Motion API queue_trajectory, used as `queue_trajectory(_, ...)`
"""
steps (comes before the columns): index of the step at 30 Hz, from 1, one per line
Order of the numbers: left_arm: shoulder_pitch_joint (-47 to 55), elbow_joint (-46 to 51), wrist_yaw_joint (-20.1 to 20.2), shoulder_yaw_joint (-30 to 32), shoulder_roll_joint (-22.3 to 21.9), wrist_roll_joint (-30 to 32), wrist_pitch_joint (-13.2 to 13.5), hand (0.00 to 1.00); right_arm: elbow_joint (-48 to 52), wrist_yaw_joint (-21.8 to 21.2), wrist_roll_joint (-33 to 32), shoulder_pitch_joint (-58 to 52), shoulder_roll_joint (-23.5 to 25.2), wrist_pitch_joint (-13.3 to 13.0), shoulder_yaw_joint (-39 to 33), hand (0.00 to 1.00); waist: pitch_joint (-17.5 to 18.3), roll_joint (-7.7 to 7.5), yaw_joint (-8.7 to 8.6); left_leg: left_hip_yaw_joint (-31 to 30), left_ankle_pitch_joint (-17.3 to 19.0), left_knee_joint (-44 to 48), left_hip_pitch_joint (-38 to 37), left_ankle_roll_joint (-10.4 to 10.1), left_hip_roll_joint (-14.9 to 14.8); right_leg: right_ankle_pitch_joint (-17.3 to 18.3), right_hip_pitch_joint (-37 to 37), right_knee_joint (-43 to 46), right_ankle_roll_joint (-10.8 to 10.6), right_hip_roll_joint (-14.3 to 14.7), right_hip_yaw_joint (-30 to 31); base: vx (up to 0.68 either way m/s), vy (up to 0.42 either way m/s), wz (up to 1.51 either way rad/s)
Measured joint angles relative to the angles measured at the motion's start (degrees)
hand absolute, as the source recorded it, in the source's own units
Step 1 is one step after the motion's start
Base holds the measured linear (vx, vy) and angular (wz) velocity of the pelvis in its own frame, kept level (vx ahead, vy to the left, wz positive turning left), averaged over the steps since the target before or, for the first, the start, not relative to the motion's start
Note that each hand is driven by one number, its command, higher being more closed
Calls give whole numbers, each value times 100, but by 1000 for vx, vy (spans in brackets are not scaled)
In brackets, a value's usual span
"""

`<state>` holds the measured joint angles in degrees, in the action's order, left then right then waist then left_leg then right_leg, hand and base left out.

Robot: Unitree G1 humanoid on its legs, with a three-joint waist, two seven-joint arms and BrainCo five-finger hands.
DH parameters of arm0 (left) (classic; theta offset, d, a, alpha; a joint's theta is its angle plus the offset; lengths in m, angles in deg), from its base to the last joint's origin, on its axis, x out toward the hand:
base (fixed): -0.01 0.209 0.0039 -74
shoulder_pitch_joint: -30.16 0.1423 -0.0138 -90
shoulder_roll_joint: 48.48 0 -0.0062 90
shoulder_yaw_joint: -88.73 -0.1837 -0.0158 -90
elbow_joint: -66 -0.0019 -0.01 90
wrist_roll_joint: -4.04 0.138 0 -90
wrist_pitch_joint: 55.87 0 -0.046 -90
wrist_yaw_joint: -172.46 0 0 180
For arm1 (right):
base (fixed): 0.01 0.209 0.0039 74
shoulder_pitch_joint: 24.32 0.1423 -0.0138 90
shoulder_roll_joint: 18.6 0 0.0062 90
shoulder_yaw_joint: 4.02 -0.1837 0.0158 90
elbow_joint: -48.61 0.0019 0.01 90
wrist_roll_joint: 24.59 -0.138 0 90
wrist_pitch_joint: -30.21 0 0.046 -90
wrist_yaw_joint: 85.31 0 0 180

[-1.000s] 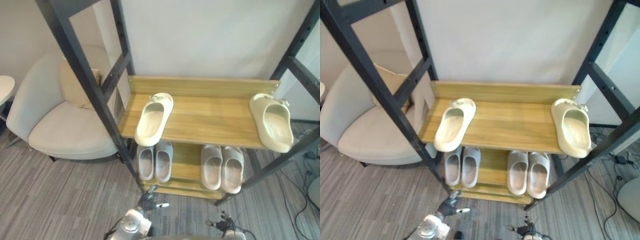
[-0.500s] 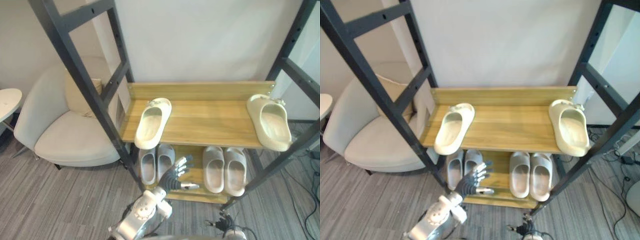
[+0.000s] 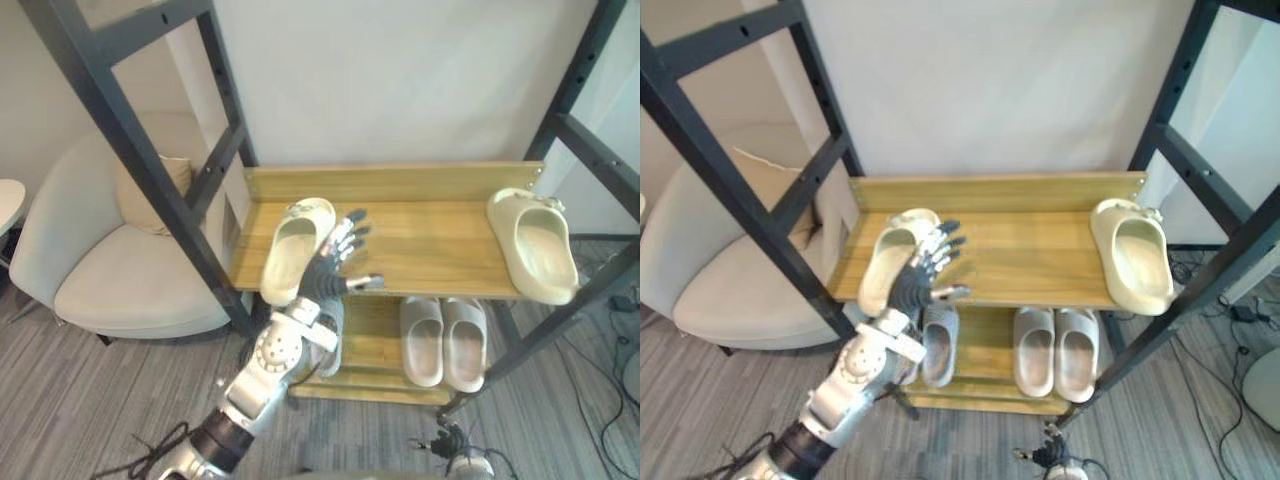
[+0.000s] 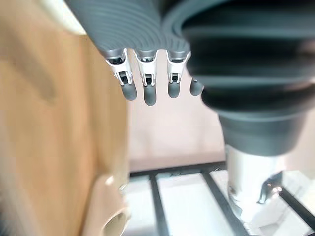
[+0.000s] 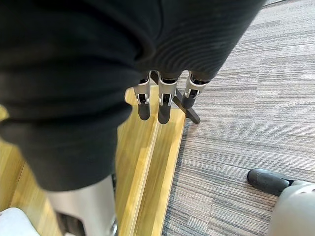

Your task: Organize the slippers on the shoe rack

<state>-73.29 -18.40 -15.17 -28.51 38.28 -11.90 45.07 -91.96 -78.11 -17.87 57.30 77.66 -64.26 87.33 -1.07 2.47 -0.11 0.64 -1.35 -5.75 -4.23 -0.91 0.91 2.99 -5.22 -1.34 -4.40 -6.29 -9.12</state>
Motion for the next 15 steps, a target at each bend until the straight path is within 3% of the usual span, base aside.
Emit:
queue_trajectory(7,-873,-586,-245,667,314,-1,3,0,-14,-41,0,9,-10,109,-5,0,-1,1,-64,-41,-13,-2,11,11,8,-9,-2,-51,6,-9,-51,-42,-9,1)
queue_trajectory(15,-1410,-1220,-358,963,774,67,-11,0,-264,-48,-8,201,-11,148,-97,0,-47,-8,-105,-112,-13,-6,38,9,22,-36,-48,-114,0,-12,-137,10,-8,4)
